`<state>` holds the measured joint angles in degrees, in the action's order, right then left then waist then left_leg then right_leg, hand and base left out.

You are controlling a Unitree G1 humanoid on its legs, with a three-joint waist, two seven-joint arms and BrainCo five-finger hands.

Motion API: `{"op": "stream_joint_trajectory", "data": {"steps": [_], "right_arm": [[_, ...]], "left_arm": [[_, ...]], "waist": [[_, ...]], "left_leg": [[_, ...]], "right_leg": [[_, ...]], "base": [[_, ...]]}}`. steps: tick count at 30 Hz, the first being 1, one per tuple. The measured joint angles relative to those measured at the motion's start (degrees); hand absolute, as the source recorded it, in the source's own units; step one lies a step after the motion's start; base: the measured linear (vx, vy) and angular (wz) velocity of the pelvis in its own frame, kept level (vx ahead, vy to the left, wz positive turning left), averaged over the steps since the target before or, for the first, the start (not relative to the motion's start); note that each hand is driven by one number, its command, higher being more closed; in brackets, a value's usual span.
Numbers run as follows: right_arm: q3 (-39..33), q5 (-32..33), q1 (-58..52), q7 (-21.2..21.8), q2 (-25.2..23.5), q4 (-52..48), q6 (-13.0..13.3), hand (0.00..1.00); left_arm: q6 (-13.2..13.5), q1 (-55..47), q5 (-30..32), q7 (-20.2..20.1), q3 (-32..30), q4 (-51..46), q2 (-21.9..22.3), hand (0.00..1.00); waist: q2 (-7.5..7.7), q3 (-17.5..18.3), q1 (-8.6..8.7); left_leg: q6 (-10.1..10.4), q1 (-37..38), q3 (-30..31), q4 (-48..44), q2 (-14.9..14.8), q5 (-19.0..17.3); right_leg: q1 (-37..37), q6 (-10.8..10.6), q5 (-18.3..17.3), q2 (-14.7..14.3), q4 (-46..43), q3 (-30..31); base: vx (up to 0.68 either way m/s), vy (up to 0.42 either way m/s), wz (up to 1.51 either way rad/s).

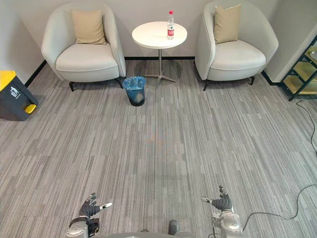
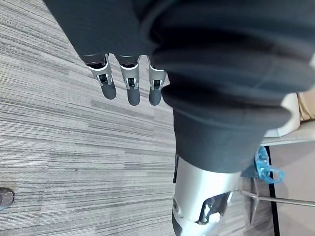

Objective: Gather rubbish on tea table into small bin, then transfer packed bag to large trash can.

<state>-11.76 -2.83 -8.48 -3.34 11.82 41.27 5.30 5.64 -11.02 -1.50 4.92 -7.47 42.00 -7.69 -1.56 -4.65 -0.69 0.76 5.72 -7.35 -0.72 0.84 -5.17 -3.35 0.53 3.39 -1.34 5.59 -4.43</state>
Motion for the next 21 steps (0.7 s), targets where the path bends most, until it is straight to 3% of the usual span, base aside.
{"op": "stream_joint_trajectory", "data": {"steps": [9, 21], "right_arm": [[-3.83, 0.83, -0.95, -0.13, -0.07, 0.00, -0.13, 0.00], [-4.15, 7.57, 2.40, -1.69, -2.74, 1.27, -0.43, 0.00]], "left_arm": [[-0.04, -1.83, -0.08, -1.04, -2.27, -1.06, -0.59, 0.00], [-0.19, -1.18, -2.58, -0.29, -2.24, -2.15, 0.39, 0.00]], "waist": [[-0.01, -0.12, -0.01], [0.47, -1.29, -0.14]], "left_leg": [[-0.22, 0.22, -0.61, -0.06, -0.95, -0.14], [-0.29, -1.34, -2.79, 0.63, -1.77, -0.25]], "right_leg": [[-0.18, 0.04, 0.00, -0.91, 0.29, 0.07], [2.42, 0.07, 0.02, -1.88, 0.19, 2.13]], "base": [[-0.06, -0.024, -0.02], [0.00, -0.002, -0.08]]}}
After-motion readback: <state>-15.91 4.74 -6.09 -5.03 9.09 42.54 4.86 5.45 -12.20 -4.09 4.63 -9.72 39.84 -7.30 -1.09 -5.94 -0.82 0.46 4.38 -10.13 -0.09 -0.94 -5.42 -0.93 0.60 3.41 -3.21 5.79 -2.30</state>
